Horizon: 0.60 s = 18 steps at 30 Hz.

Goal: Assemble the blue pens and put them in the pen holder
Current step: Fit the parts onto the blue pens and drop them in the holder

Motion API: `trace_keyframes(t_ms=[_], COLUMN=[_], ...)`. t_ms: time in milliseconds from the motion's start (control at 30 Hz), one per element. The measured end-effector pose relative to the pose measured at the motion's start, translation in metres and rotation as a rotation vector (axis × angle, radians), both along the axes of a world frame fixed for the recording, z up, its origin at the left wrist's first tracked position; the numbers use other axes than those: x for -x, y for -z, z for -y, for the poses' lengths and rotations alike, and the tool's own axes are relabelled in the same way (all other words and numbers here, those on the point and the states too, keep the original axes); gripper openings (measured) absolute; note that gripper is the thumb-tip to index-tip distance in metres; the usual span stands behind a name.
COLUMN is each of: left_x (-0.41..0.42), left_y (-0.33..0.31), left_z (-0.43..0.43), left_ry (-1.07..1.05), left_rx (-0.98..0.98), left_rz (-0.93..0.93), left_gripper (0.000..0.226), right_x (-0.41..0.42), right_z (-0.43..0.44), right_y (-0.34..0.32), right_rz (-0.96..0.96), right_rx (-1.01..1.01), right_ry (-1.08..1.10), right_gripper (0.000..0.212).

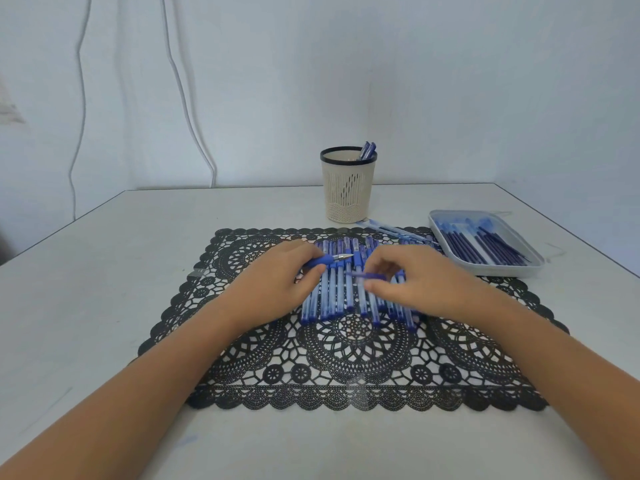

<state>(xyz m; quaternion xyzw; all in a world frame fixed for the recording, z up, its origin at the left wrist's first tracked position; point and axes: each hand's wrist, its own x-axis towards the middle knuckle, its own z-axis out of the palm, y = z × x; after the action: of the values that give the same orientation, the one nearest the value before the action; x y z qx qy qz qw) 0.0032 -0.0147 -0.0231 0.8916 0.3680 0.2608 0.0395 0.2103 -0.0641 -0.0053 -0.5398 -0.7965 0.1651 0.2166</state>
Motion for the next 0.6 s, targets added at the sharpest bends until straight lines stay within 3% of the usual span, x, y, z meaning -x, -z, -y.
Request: trace_keyframes(t_ms=[167, 600], left_x=[-0.0009, -0.0035], left_y=[0.0001, 0.0002], left_z=[0.0021, 0.0039], left_ry=[0.018, 0.051], left_rx=[0.004, 0.010], left_rz=[-0.035, -0.007], left_gripper=[0.021, 0.021], right_x=[-0.0123, -0.0061], right_z=[-0.0062, -0.0074], right_y=[-0.0013, 0.0045], right_rz=[-0.153, -0.202], right_rx=[-0.108, -0.095], right_ry=[0.147, 0.073], right_gripper=[0.010, 0.004])
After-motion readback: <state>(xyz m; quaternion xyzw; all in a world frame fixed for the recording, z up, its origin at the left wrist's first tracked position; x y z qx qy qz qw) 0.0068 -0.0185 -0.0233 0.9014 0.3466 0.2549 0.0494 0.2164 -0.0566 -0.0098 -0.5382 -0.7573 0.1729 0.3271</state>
